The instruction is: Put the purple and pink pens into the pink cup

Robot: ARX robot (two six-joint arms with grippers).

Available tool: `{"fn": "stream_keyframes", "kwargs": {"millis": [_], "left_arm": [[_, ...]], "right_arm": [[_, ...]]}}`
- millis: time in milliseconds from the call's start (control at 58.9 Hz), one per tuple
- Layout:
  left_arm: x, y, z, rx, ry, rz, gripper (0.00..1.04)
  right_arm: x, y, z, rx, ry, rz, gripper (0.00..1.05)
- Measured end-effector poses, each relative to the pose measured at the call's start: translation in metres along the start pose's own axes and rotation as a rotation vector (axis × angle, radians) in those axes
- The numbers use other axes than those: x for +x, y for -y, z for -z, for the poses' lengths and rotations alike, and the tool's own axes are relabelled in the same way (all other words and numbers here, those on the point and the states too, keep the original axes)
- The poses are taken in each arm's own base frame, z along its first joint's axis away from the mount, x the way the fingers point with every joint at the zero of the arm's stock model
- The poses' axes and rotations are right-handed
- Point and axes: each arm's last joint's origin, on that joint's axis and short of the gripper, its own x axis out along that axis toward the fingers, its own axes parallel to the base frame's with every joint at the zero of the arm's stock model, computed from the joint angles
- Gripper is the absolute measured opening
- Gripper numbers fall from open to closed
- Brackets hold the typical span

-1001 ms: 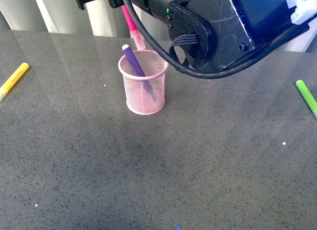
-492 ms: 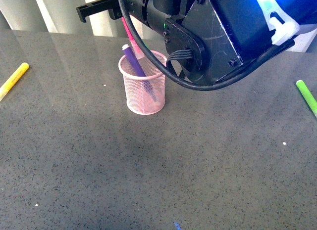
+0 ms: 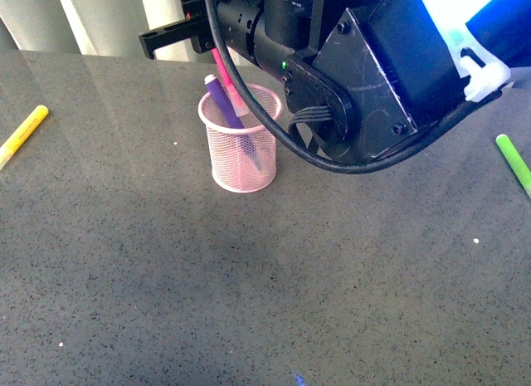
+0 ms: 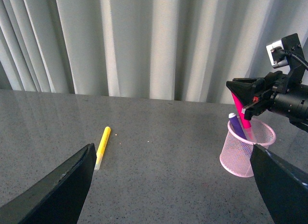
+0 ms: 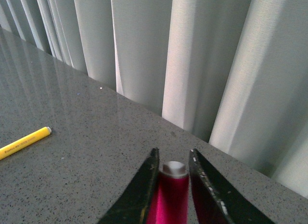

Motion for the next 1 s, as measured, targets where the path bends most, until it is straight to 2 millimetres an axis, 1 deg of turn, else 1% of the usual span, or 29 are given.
{"fn": "stream_keyframes", "kwargs": {"millis": [85, 153, 170, 204, 289, 306, 339, 356, 441, 543, 594, 611, 628, 645, 662, 713, 781, 849, 866, 900, 950, 1001], "left_arm": [[0.0, 0.0, 0.0, 0.0, 0.0, 0.0, 0.98], [0.0, 0.0, 0.0, 0.0, 0.0, 0.0, 0.98], [0.0, 0.0, 0.0, 0.0, 0.0, 0.0, 0.98], [0.0, 0.0, 0.0, 0.0, 0.0, 0.0, 0.98], [0.0, 0.0, 0.0, 0.0, 0.0, 0.0, 0.98], [0.0, 0.0, 0.0, 0.0, 0.0, 0.0, 0.98], [0.0, 0.0, 0.0, 0.0, 0.0, 0.0, 0.98], [0.0, 0.0, 0.0, 0.0, 0.0, 0.0, 0.98], [0.0, 0.0, 0.0, 0.0, 0.0, 0.0, 0.98], [0.0, 0.0, 0.0, 0.0, 0.0, 0.0, 0.98], [0.0, 0.0, 0.0, 0.0, 0.0, 0.0, 0.98], [0.0, 0.0, 0.0, 0.0, 0.0, 0.0, 0.98], [0.0, 0.0, 0.0, 0.0, 0.0, 0.0, 0.98], [0.0, 0.0, 0.0, 0.0, 0.0, 0.0, 0.98], [0.0, 0.0, 0.0, 0.0, 0.0, 0.0, 0.98], [0.0, 0.0, 0.0, 0.0, 0.0, -0.002, 0.98], [0.0, 0.0, 0.0, 0.0, 0.001, 0.0, 0.98], [0.0, 0.0, 0.0, 0.0, 0.0, 0.001, 0.98], [0.0, 0.0, 0.0, 0.0, 0.0, 0.001, 0.98], [0.0, 0.0, 0.0, 0.0, 0.0, 0.001, 0.98], [0.0, 0.0, 0.0, 0.0, 0.0, -0.001, 0.98], [0.0, 0.0, 0.0, 0.0, 0.0, -0.003, 0.98]], "right_arm": [[-0.002, 0.002, 0.002, 0.01, -0.012, 0.007, 0.4], [-0.004, 0.004, 0.001, 0.019, -0.02, 0.016, 0.56], [-0.005, 0.005, 0.0, 0.021, -0.019, 0.021, 0.61], [-0.007, 0.007, -0.002, 0.024, -0.017, 0.028, 0.68], [-0.014, 0.014, -0.013, 0.027, -0.004, 0.064, 0.9], [-0.015, 0.015, -0.015, 0.027, -0.003, 0.07, 0.92], [-0.019, 0.018, -0.02, 0.027, -0.001, 0.093, 0.98], [-0.02, 0.019, -0.021, 0.028, -0.002, 0.105, 0.99], [-0.033, 0.032, -0.033, 0.03, -0.026, 0.209, 0.97], [-0.051, 0.051, -0.043, 0.06, -0.097, 0.361, 0.98], [-0.068, 0.066, -0.049, 0.093, -0.172, 0.481, 0.98], [-0.07, 0.067, -0.05, 0.097, -0.18, 0.492, 0.98], [-0.081, 0.074, -0.052, 0.124, -0.212, 0.542, 0.98], [-0.083, 0.075, -0.052, 0.129, -0.218, 0.551, 0.98], [-0.093, 0.08, -0.054, 0.147, -0.248, 0.581, 0.98], [-0.106, 0.087, -0.059, 0.183, -0.265, 0.625, 0.98], [-0.113, 0.094, -0.067, 0.212, -0.238, 0.659, 0.98], [-0.112, 0.092, -0.068, 0.227, -0.23, 0.646, 0.98], [-0.113, 0.091, -0.066, 0.22, -0.215, 0.639, 0.96], [-0.12, 0.09, -0.062, 0.169, -0.128, 0.615, 0.87], [-0.13, 0.088, -0.059, 0.138, -0.07, 0.6, 0.8], [-0.151, 0.085, -0.057, 0.102, -0.014, 0.582, 0.69]]}}
